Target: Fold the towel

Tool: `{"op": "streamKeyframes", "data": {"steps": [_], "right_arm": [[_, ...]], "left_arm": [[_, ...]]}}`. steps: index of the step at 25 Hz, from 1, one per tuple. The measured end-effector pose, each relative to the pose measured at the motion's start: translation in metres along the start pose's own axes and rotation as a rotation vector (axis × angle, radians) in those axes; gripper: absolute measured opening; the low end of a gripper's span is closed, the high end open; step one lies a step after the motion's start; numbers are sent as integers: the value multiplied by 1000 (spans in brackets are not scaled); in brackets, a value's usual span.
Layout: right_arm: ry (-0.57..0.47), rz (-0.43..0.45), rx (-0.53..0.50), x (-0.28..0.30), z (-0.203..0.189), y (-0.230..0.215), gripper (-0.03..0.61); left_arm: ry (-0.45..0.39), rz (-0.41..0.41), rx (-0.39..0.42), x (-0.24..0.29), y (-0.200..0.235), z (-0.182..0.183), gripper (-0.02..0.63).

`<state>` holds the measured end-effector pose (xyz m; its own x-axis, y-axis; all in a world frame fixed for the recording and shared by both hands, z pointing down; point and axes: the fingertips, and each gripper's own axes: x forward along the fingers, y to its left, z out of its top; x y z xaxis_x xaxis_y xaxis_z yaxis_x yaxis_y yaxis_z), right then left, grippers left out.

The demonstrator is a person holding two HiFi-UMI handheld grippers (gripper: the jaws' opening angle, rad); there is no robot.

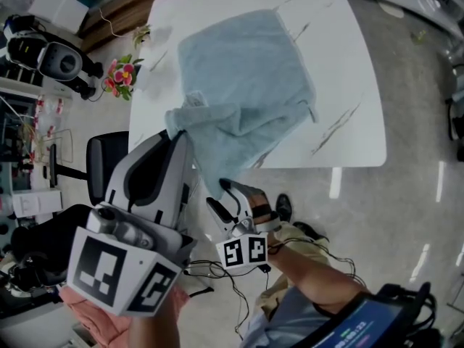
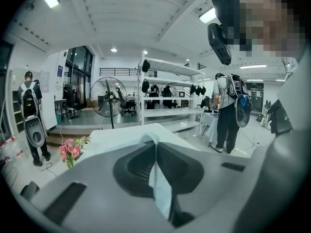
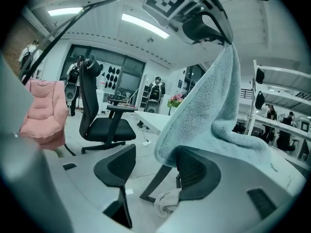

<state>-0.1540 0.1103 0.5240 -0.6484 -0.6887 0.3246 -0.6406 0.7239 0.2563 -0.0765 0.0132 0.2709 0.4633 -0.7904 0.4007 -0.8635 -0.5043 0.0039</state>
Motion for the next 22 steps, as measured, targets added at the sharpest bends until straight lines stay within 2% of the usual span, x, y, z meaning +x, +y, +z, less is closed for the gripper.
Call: {"op": "streamKeyframes", "data": {"steps": [3,8,14,20,22], "right_arm": [[13,-26,-14,1,-3,-4,233],[18,-53,-39,-10,-13,-22,41],[15,-42,-94,-75,-6,-73,29],[-6,-25,-288,-146,9,-133,26],[-13,-22,-324,-171,15,-150,26]], "left_arm": [[-2,7,-6,-1,1,0,17],[-11,24,-30,-3,9,-10,17],[-54,53,-125,-25,11,-4,17],[-118,110,-294,-60,4,-20,17],[-122,135,-330,-71,-7,-30,17]]}}
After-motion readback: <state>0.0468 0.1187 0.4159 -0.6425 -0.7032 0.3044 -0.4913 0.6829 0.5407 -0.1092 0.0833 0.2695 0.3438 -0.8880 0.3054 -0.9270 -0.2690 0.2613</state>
